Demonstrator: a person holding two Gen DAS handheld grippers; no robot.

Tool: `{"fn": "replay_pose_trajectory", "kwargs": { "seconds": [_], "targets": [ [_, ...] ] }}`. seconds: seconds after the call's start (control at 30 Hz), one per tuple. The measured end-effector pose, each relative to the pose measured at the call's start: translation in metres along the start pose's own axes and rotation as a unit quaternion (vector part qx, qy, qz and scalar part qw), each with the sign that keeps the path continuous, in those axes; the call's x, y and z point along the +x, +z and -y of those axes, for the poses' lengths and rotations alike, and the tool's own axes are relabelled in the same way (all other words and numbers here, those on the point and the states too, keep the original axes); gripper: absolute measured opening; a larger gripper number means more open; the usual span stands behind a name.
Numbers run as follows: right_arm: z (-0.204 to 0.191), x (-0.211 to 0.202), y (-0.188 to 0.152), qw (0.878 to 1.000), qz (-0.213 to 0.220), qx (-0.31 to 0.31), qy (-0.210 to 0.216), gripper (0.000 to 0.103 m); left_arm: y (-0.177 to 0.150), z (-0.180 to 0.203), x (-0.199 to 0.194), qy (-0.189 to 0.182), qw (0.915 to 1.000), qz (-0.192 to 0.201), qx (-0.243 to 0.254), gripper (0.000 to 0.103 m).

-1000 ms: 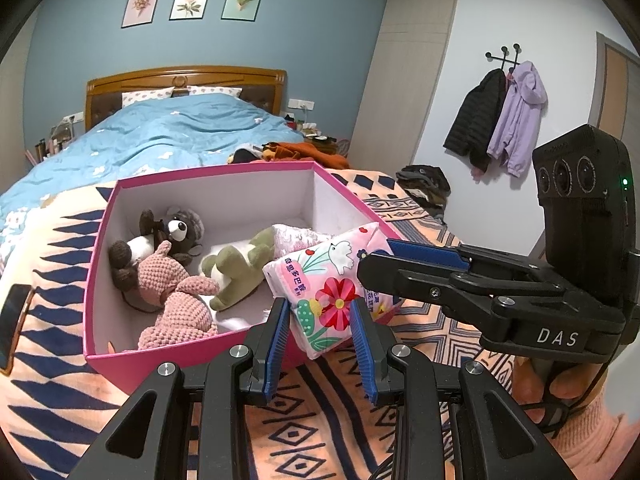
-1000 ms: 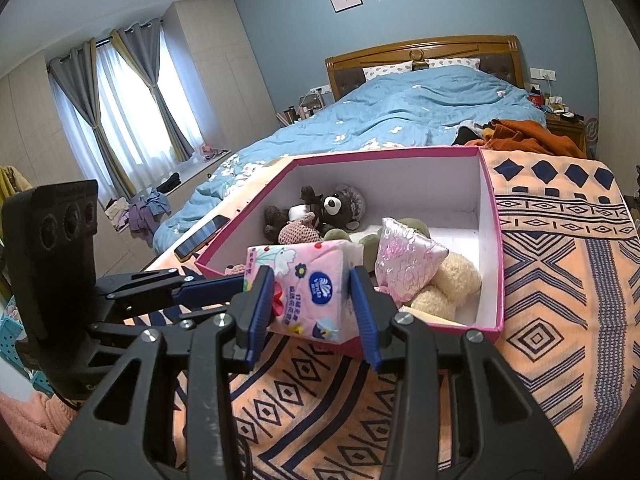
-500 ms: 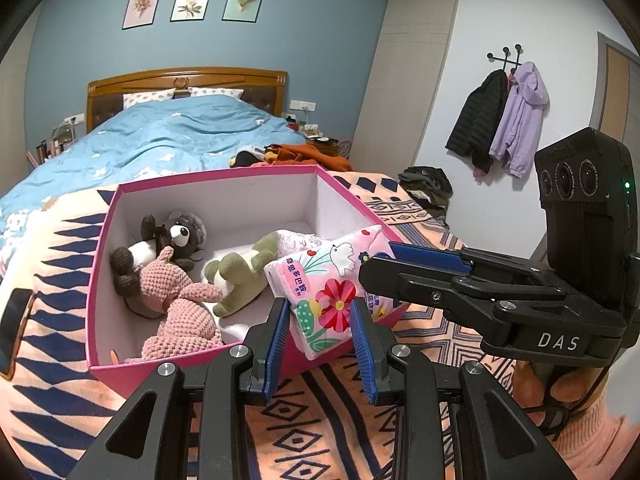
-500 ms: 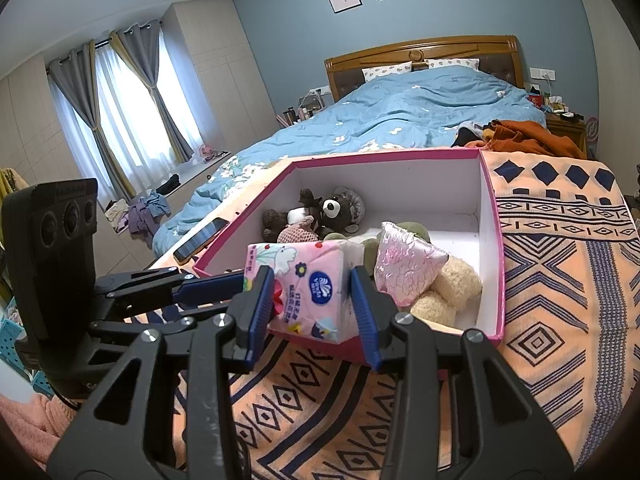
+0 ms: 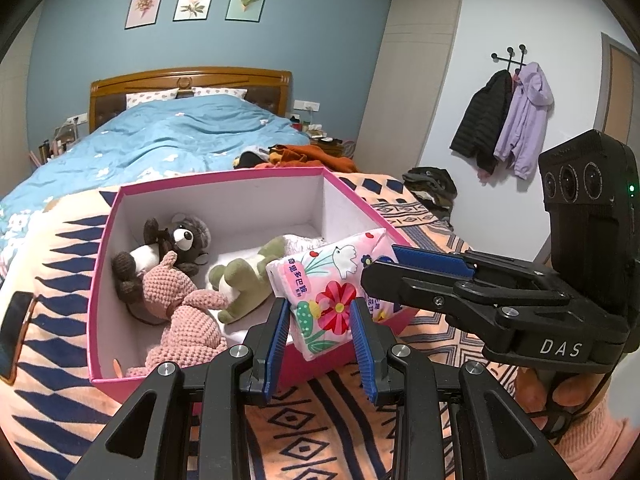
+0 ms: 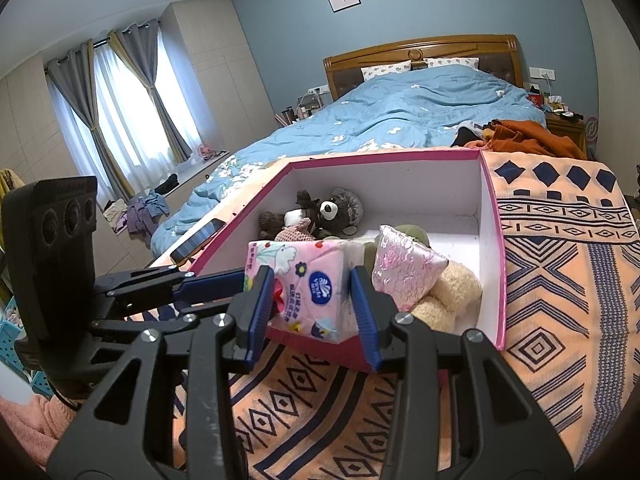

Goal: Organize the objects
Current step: 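Carry the floral tissue pack over the box rim into the box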

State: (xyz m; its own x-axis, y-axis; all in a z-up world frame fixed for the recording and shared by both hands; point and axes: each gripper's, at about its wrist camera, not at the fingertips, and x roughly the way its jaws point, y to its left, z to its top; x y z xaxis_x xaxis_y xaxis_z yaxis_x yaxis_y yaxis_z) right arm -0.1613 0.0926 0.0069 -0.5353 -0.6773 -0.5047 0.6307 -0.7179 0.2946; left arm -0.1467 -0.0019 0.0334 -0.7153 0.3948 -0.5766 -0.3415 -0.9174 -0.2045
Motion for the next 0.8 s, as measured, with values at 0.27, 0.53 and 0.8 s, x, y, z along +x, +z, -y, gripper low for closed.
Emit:
{"fn": "replay_pose_trajectory", "kwargs": {
  "seconds": [0.27, 0.53, 0.8],
  "targets": [
    [0.004, 0.007, 0.002, 1.0, -0.002, 0.006, -0.002, 0.043, 0.001, -0.001, 0.004, 0.002, 1.0, 0.0, 0.0, 0.03],
    [0.007, 0.012, 0.003, 1.0, -0.004, 0.01, 0.0, 0.043, 0.002, -0.006, 0.011, 0.005, 1.0, -0.002, -0.002, 0.03],
    [0.009, 0.017, 0.005, 1.0, -0.007, 0.014, 0.0, 0.043, 0.002, -0.009, 0.015, 0.007, 0.9999, -0.005, -0.004, 0.03]
  ]
}}
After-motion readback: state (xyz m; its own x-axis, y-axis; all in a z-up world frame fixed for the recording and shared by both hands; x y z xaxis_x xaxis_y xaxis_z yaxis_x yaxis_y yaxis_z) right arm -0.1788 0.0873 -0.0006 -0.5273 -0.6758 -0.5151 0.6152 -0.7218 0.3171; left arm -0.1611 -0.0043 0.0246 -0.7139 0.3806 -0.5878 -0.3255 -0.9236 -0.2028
